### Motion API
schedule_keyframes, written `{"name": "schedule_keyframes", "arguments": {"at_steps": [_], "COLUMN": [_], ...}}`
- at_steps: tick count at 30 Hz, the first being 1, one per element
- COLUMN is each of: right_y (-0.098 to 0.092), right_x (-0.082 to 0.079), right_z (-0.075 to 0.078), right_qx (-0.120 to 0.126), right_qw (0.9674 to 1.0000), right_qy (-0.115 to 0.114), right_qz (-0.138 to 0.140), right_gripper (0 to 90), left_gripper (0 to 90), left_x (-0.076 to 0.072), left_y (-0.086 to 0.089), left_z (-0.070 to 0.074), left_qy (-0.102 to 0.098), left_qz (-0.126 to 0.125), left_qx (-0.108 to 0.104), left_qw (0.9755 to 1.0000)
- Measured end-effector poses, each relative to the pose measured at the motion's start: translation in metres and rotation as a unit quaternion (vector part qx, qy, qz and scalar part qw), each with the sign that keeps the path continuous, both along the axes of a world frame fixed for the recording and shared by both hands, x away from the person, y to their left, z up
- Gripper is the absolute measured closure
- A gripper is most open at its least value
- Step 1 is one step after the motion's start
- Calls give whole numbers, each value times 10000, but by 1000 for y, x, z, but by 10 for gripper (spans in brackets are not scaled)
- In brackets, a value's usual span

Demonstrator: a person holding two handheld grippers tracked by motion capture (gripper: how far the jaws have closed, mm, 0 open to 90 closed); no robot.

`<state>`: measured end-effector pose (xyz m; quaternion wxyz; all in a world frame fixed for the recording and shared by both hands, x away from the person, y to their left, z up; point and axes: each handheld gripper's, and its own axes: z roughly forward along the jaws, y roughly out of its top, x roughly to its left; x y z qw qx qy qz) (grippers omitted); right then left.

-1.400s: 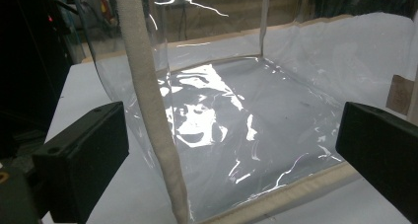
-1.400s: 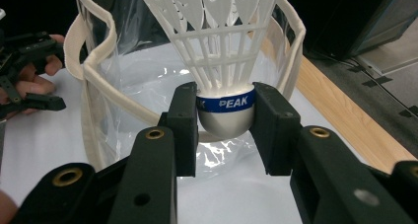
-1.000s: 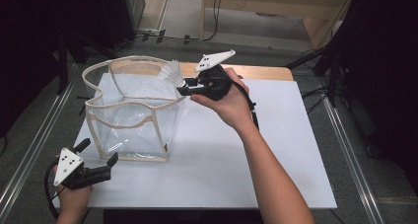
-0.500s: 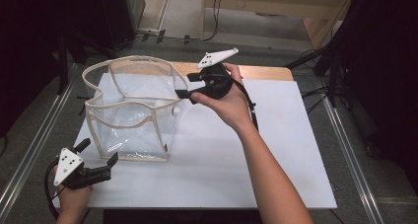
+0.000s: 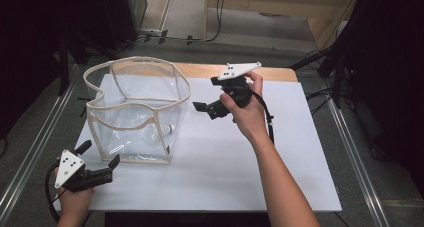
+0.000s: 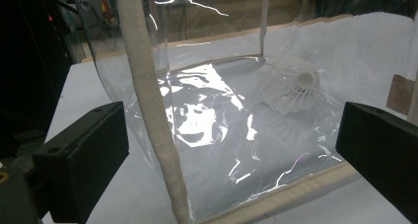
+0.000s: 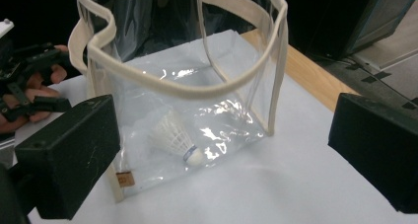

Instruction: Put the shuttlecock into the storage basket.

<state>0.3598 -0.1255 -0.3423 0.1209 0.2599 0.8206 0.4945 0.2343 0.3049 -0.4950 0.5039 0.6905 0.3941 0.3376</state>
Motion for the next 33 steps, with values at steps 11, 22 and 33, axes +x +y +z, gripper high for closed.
{"name": "schedule_keyframes", "arguments": {"at_steps": [11,22,33], "right_y": [-24,-43,-69], "right_x": [-12,-27,-41], "right_z": [-35,-58,-77], "right_qx": [-9,-59,35], "right_qw": [9997,9989,9974], "right_qy": [64,-35,-50], "right_qz": [-249,-474,-723], "right_gripper": [0,0,0], "left_gripper": [3,3,3], "left_x": [0,0,0], "left_y": [0,0,0], "left_z": [0,0,0], "left_qy": [1,-6,-6], "left_qz": [15,29,33], "left_qx": [-11,-21,-14], "left_qw": [10000,10000,10000]}}
